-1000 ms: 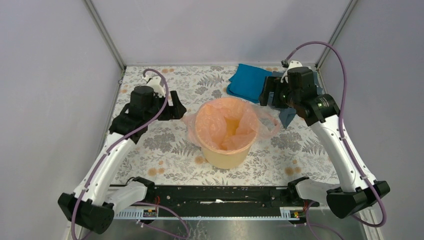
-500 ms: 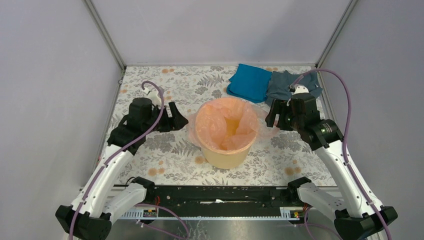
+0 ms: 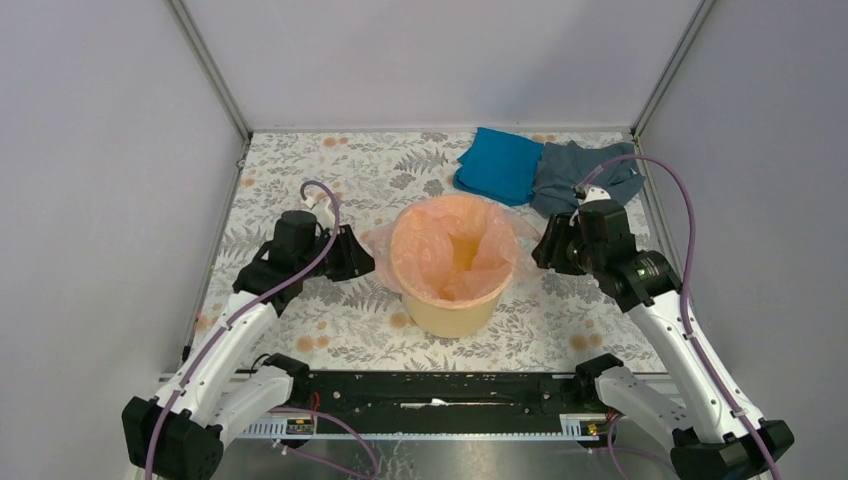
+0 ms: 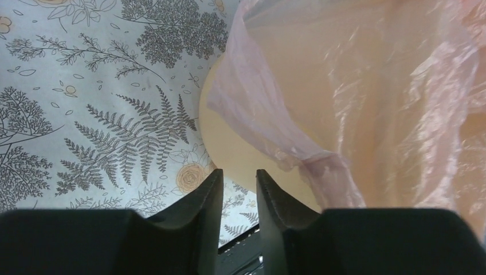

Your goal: Put the trash bags into the trash bin

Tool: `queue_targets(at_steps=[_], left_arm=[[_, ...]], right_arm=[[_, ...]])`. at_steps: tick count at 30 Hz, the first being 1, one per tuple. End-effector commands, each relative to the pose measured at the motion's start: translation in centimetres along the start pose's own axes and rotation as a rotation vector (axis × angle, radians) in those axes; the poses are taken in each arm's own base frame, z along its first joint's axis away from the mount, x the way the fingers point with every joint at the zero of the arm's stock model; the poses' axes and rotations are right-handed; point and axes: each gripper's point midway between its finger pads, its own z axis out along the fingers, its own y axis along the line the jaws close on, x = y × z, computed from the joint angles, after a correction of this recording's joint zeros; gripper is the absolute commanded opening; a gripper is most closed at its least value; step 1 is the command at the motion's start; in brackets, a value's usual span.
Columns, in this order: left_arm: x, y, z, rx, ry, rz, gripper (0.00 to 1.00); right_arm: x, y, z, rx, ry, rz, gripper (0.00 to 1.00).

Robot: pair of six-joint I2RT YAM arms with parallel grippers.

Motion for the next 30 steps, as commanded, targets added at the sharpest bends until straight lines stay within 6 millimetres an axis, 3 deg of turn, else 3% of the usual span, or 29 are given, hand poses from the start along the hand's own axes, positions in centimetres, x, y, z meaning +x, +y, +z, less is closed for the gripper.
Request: queue_targets(at_steps=[1, 8, 11, 14, 16, 20, 21, 25, 30], left_arm=[[-0.6, -1.3, 0.5, 0.087, -0.024, 0.001, 0.27], [-0.2, 0.6, -0.3, -0.020, -0.039, 0.020, 0.20], [-0.4, 1.4, -2.1, -0.098, -0.075, 0.015, 0.39], [-1.4, 1.0, -4.6, -0.127, -0.151, 0.048, 0.50], [-2.5, 0.4, -6.2, -0.139, -0.199, 0.080, 0.65], [-3.1, -3.4, -6.9, 0.022, -0.187, 0.088, 0.96], [-3.0, -4.3, -6.5, 0.071, -0.166, 0.072, 0.98], [-3.1, -4.6, -4.9, 0.112, -0.143, 0.022, 0.97], [-2.9, -3.4, -3.1, 0.090, -0.135, 0.013, 0.84]], right_arm=[[0.3, 0.5, -0.1, -0.042, -0.022, 0.040, 0.50], [1.5, -0.3, 2.5, -0.040, -0.047, 0.059, 0.26], [1.5, -0.7, 3.9, -0.030, -0.076, 0.062, 0.16], [1.6, -1.4, 5.1, -0.006, -0.100, 0.060, 0.08], [1.9, -1.5, 5.6, -0.005, -0.093, 0.062, 0.04], [2.2, -0.8, 5.8, -0.041, -0.069, 0.068, 0.03], [2.2, -0.7, 5.7, -0.046, -0.072, 0.070, 0.03], [1.8, -0.5, 5.2, -0.056, -0.091, 0.069, 0.04], [1.5, -0.4, 4.6, -0.061, -0.101, 0.066, 0.04]])
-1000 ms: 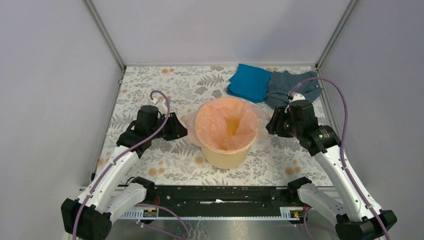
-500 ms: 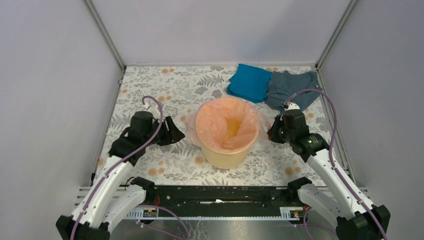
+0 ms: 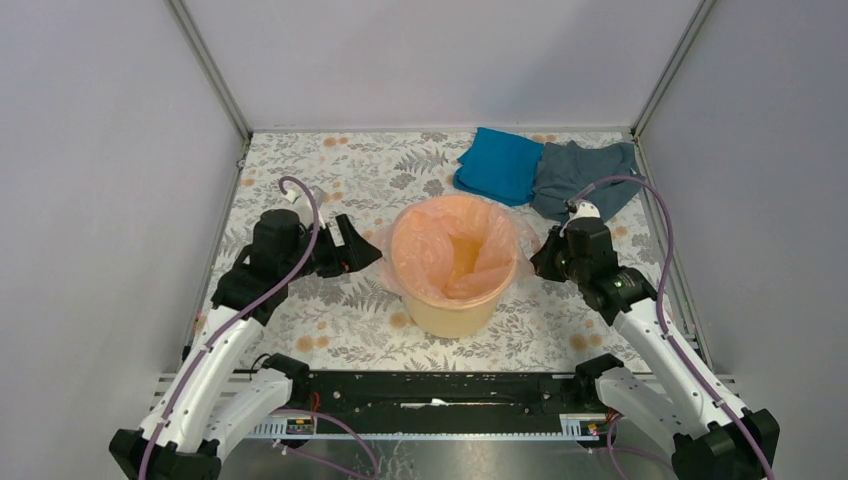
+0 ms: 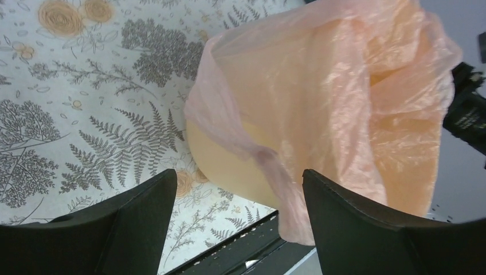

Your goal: Put the trash bags into the trash bin

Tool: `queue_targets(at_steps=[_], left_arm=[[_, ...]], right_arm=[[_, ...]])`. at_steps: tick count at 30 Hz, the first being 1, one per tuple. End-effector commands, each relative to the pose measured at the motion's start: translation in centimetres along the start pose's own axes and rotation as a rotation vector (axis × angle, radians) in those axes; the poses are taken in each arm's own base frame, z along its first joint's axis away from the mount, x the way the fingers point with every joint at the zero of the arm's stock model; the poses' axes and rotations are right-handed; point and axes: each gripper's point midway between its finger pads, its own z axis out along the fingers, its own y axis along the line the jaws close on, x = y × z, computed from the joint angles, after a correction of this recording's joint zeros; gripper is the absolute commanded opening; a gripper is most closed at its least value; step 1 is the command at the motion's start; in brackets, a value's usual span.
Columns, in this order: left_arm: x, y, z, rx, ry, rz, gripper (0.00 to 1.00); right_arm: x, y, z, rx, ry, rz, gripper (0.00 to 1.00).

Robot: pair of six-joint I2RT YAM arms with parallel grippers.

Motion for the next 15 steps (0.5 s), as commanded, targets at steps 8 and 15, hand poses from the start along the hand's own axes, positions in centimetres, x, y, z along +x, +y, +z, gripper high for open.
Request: queue_targets(at_steps=[8, 15], left_arm=[[2.7, 1.9, 3.7, 0.058, 0.048, -0.046, 0.48], [6.0, 5.6, 5.5, -0.028, 0.110, -0.090, 0.08]], right_arm=[[0.0, 0.2, 0.5, -0.020, -0.011, 0.011, 0.04], [3.5, 0.0, 2.5, -0.059, 0.079, 0.052, 0.03]])
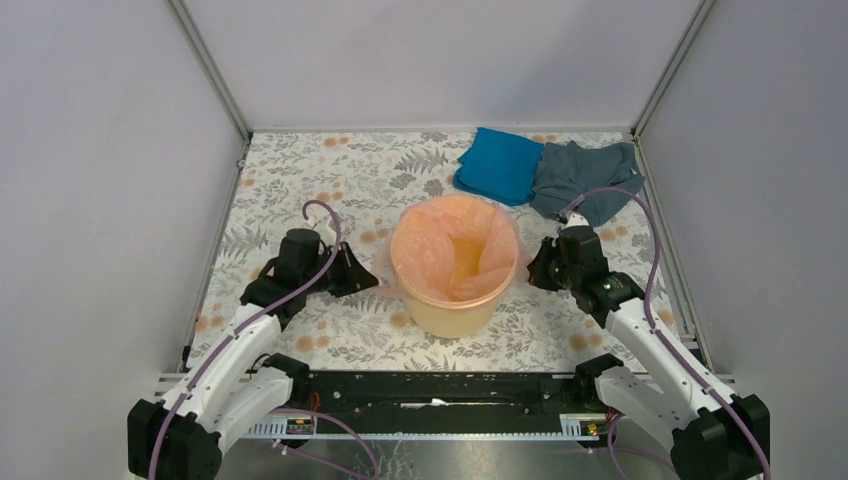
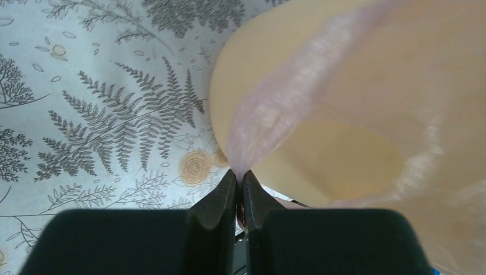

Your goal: Put the trash bags into the trash bin

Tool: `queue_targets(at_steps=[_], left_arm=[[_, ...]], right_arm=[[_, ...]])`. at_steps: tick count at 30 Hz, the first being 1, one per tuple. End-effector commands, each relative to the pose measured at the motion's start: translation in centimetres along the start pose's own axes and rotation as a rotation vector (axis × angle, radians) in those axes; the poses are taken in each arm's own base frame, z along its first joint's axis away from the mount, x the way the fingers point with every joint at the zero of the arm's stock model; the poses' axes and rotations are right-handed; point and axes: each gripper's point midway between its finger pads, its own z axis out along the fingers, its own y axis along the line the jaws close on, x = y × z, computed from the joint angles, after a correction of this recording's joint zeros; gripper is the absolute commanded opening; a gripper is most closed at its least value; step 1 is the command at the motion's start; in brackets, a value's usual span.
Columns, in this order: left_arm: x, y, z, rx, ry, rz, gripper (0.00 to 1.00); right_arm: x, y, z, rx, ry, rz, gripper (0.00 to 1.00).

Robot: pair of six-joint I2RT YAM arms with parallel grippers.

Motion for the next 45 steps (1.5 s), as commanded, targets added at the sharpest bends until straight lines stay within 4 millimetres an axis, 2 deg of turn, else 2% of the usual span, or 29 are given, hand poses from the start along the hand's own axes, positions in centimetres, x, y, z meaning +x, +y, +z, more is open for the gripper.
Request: queue_targets(at_steps=[1, 3, 7, 11, 16, 21, 24, 26, 28, 31, 33, 35, 37, 39, 41, 43, 45], left_arm=[[-0.1, 0.9, 1.5, 0.006, -0.019, -0.004, 0.06], [0.3, 1.4, 2.1, -0.006, -0.010, -0.020, 0.01], [1.4, 2.1, 3.3, -0.014, 0.019, -0.055, 0.00], [3.8, 2.3, 4.6, -0.002, 0.054, -0.085, 0.00], [5.9, 2.9, 6.1, -0.034, 0.090, -0.093, 0.00], [6.3, 3.2, 6.6, -0.041, 0.096, -0.090, 0.00], [6.2, 3.2, 6.6, -0.043, 0.094, -0.081, 0.00], [6.3, 3.3, 6.5, -0.046, 0.092, -0.079, 0.00], [6.3, 3.3, 6.4, -0.044, 0.086, -0.078, 0.00], [6.3, 3.4, 6.2, -0.044, 0.081, -0.077, 0.00], [6.4, 3.4, 6.2, -0.042, 0.080, -0.080, 0.00], [6.5, 3.4, 6.2, -0.039, 0.079, -0.078, 0.00], [6.5, 3.4, 6.2, -0.037, 0.080, -0.076, 0.00], [6.5, 3.3, 6.1, -0.034, 0.082, -0.074, 0.00], [6.4, 3.1, 6.1, -0.024, 0.078, -0.071, 0.00], [6.3, 3.0, 6.1, -0.022, 0.078, -0.068, 0.00], [6.3, 3.0, 6.1, -0.020, 0.076, -0.066, 0.00]], right_arm=[[1.3, 0.3, 1.4, -0.042, 0.030, 0.037, 0.03], [1.7, 0.3, 1.9, -0.044, 0.050, 0.040, 0.03], [2.5, 0.2, 2.7, -0.051, 0.085, 0.040, 0.03], [4.1, 0.1, 3.6, -0.068, 0.136, 0.062, 0.04], [6.3, 0.3, 4.6, -0.109, 0.201, 0.111, 0.13], [7.6, -0.4, 5.6, -0.092, 0.243, 0.117, 0.17], [7.7, -1.3, 5.4, -0.027, 0.265, 0.104, 0.22], [6.5, -2.4, 4.5, 0.073, 0.247, 0.095, 0.31], [4.3, -4.1, 3.0, 0.219, 0.182, 0.090, 0.54], [-0.1, -5.6, -0.2, 0.371, 0.046, 0.053, 0.76], [-2.8, -5.6, -2.4, 0.420, -0.022, 0.024, 0.85], [-5.2, -5.2, -4.3, 0.451, -0.073, -0.001, 0.89], [-8.4, -3.4, -6.4, 0.414, -0.131, -0.049, 0.90], [-11.3, -0.3, -8.0, 0.304, -0.175, -0.103, 0.89], [-12.9, 4.7, -9.2, 0.124, -0.180, -0.191, 0.88], [-12.8, 10.3, -10.1, -0.045, -0.167, -0.293, 0.87], [-10.8, 15.3, -9.7, -0.170, -0.104, -0.393, 0.88]])
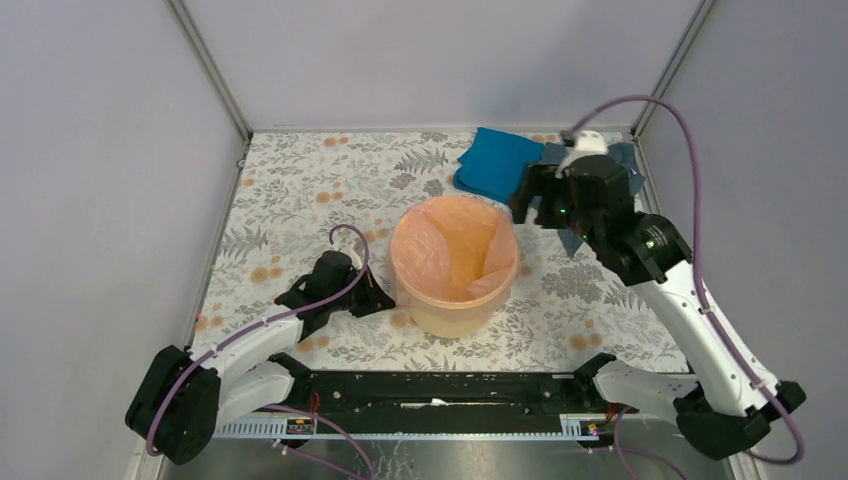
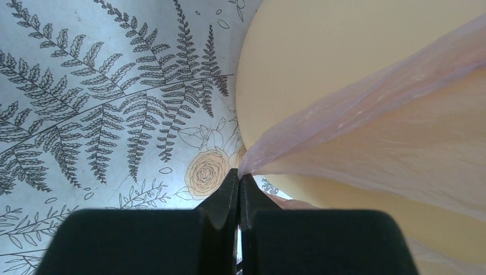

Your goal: Put the trash bags into the trash bin

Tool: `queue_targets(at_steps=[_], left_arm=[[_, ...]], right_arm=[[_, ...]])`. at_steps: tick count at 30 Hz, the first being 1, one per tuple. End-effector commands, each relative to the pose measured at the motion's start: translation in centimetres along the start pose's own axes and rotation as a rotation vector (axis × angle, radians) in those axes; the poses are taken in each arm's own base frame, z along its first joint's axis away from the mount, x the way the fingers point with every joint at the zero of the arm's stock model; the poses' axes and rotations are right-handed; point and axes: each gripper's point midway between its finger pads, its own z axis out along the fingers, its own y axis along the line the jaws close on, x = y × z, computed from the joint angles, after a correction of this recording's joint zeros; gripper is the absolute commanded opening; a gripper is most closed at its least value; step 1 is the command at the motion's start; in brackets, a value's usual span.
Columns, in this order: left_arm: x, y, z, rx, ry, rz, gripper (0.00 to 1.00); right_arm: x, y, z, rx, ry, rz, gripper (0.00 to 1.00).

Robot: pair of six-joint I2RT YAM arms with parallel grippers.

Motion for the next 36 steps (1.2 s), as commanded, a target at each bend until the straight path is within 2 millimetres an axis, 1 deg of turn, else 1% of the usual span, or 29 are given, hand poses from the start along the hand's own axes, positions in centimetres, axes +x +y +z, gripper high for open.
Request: queue_targets(at_steps=[1, 2, 3, 5, 6, 7, 8, 9, 11, 15, 18, 19, 21, 22, 25, 27, 29, 30, 32, 33, 35, 36], left_arm=[[-0.7, -0.7, -0.1, 0.030, -0.035, 0.020, 0.00], [-0.7, -0.7, -0.1, 0.032, -0.035, 0.019, 0.00], [-0.7, -0.8, -0.1, 0.034, -0.037, 0.018, 0.00], [-0.7, -0.9, -0.2, 0.040, -0.039, 0.018, 0.00], [-0.6, -0.9, -0.3, 0.043, -0.041, 0.019, 0.00], [-0.7, -0.9, -0.4, 0.045, -0.043, 0.017, 0.00], [-0.6, -0.9, -0.4, 0.044, -0.043, 0.018, 0.00], [-0.6, -1.0, -0.5, 0.044, -0.044, 0.018, 0.00], [-0.6, -1.0, -0.6, 0.047, -0.043, 0.018, 0.00], [-0.8, -1.2, -0.6, 0.049, -0.051, 0.016, 0.00], [-0.8, -1.3, -0.7, 0.054, -0.054, 0.017, 0.00], [-0.8, -1.3, -0.7, 0.055, -0.055, 0.014, 0.00], [-0.8, -1.3, -0.9, 0.057, -0.060, 0.012, 0.00], [-0.8, -1.2, -0.9, 0.054, -0.060, 0.012, 0.00], [-0.8, -1.1, -1.0, 0.045, -0.064, 0.020, 0.00], [-0.9, -0.9, -0.9, 0.037, -0.064, 0.024, 0.00], [-0.8, -0.8, -0.8, 0.031, -0.057, 0.026, 0.00], [-0.7, -0.7, -0.8, 0.029, -0.054, 0.026, 0.00], [-0.6, -0.6, -0.7, 0.025, -0.050, 0.027, 0.00], [-0.6, -0.6, -0.7, 0.025, -0.049, 0.027, 0.00], [-0.6, -0.6, -0.7, 0.028, -0.050, 0.028, 0.00], [-0.7, -0.7, -0.8, 0.030, -0.053, 0.029, 0.00]], right_arm=[[2.7, 10.9, -1.5, -0.336, 0.132, -0.247, 0.88], [4.0, 12.8, -1.3, -0.384, 0.171, -0.271, 0.85], [5.4, 14.4, -1.2, -0.427, 0.207, -0.290, 0.80], [8.1, 16.8, -0.3, -0.467, 0.261, -0.315, 0.69], [9.2, 17.5, 0.4, -0.465, 0.279, -0.317, 0.62], [10.1, 17.7, 1.4, -0.451, 0.296, -0.315, 0.52], [10.9, 17.7, 2.4, -0.426, 0.307, -0.311, 0.42], [11.5, 17.8, 3.4, -0.400, 0.308, -0.311, 0.33], [12.4, 18.2, 5.3, -0.380, 0.297, -0.304, 0.29], [15.4, 19.7, 9.1, -0.400, 0.273, -0.201, 0.28], [17.3, 20.1, 11.0, -0.395, 0.281, -0.149, 0.28], [17.9, 19.8, 11.4, -0.381, 0.292, -0.148, 0.29], [18.0, 19.1, 11.4, -0.359, 0.295, -0.159, 0.34], [17.7, 18.7, 11.0, -0.342, 0.291, -0.176, 0.37], [15.2, 16.7, 9.2, -0.281, 0.250, -0.233, 0.46], [13.5, 15.5, 7.7, -0.258, 0.212, -0.263, 0.56], [12.1, 14.6, 6.2, -0.245, 0.193, -0.291, 0.64], [11.5, 14.2, 5.6, -0.240, 0.186, -0.300, 0.66], [10.7, 13.6, 4.9, -0.220, 0.175, -0.314, 0.68], [10.4, 13.1, 4.8, -0.196, 0.163, -0.320, 0.66], [9.9, 11.1, 5.3, -0.090, 0.130, -0.334, 0.56], [9.9, 10.0, 5.6, -0.031, 0.120, -0.346, 0.53]])
